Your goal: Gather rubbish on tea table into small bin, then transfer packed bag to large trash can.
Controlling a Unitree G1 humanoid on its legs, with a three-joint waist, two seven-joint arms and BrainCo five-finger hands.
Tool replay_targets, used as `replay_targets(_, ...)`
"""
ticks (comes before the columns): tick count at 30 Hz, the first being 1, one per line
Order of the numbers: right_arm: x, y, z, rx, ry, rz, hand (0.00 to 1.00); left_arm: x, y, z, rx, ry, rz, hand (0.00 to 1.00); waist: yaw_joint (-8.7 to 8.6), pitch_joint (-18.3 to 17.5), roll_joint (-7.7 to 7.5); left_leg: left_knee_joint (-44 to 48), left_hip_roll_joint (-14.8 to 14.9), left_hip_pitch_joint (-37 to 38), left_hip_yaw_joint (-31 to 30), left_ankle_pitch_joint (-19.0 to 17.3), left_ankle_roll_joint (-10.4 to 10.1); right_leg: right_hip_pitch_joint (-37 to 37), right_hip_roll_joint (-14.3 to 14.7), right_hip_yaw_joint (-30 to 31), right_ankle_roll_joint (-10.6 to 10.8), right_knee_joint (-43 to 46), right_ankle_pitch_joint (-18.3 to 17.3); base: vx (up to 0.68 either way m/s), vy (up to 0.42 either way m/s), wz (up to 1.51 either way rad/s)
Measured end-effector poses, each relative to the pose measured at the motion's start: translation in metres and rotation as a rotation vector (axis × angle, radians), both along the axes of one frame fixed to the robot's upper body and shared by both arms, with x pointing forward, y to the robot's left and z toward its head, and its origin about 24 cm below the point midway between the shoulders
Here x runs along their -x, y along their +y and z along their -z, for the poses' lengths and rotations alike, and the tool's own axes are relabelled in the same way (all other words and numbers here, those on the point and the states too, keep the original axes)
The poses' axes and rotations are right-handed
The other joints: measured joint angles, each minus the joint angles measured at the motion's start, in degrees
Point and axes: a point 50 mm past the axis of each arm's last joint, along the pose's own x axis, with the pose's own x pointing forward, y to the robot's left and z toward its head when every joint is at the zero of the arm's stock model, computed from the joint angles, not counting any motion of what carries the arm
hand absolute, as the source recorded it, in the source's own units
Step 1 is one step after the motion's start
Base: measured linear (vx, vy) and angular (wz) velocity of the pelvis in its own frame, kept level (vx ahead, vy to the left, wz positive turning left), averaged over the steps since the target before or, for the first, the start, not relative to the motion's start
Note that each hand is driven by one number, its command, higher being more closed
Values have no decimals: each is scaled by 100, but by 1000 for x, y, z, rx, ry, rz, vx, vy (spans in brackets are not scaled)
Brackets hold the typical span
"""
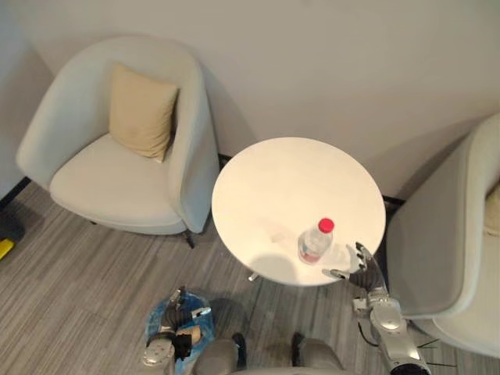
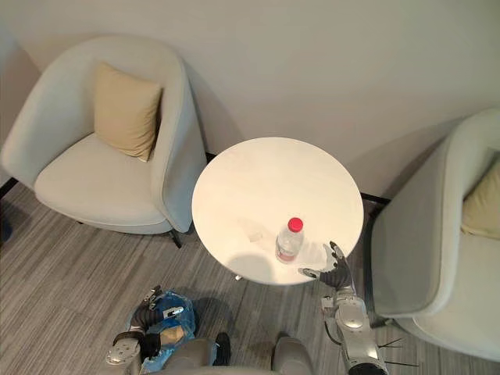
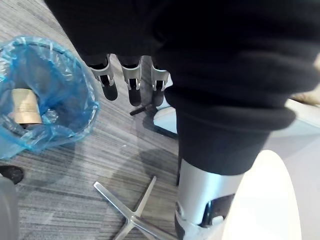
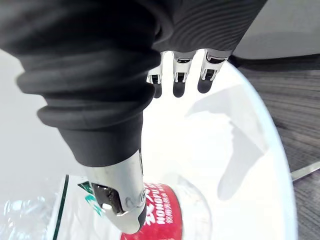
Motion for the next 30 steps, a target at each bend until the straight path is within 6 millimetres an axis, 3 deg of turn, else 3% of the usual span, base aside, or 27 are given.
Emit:
replay_targets(3, -1, 9, -9, 25, -48, -59, 0, 9, -2, 4, 9, 29, -7, 0, -23, -43, 71, -463, 103, 141, -116, 126, -201, 185, 161, -118, -94, -420, 167, 151, -119, 7)
replay_targets(7, 10, 12, -2, 26, -8, -87, 0, 14, -3, 8, 3, 57, 3, 0, -42, -62, 64, -770, 147, 454, -338, 212, -303, 599, 187, -330, -119, -747, 187, 79, -68, 21)
replay_targets(19, -7, 43, -7, -4, -52, -205, 0, 38, -1, 21, -12, 161, 8, 0, 1, -83, 67, -1462, 53, 540, -802, 822, -340, 803, 139, -754, -153, -1260, 552, -63, -11, 21)
replay_targets(20, -9, 43, -10, -1, -64, -202, 100, 41, 0, 22, -16, 169, 10, 0, 1, -83, 68, -1548, 60, 543, -830, 884, -342, 793, 144, -790, -151, -1281, 580, -109, -10, 14)
replay_targets(26, -26, 43, -18, -13, -119, -148, 100, 52, 0, 24, -18, 196, 10, 0, 23, -122, 114, -1761, 75, 455, -969, 1008, -412, 757, 176, -884, -106, -1467, 643, -110, -2, 12)
replay_targets(30, -29, 38, -18, -33, -118, -111, 100, 54, 0, 24, -16, 203, 12, 0, 142, -215, 181, -1848, 52, 378, -1130, 1011, -418, 750, 175, -1003, -105, -1574, 643, 5, -14, 17)
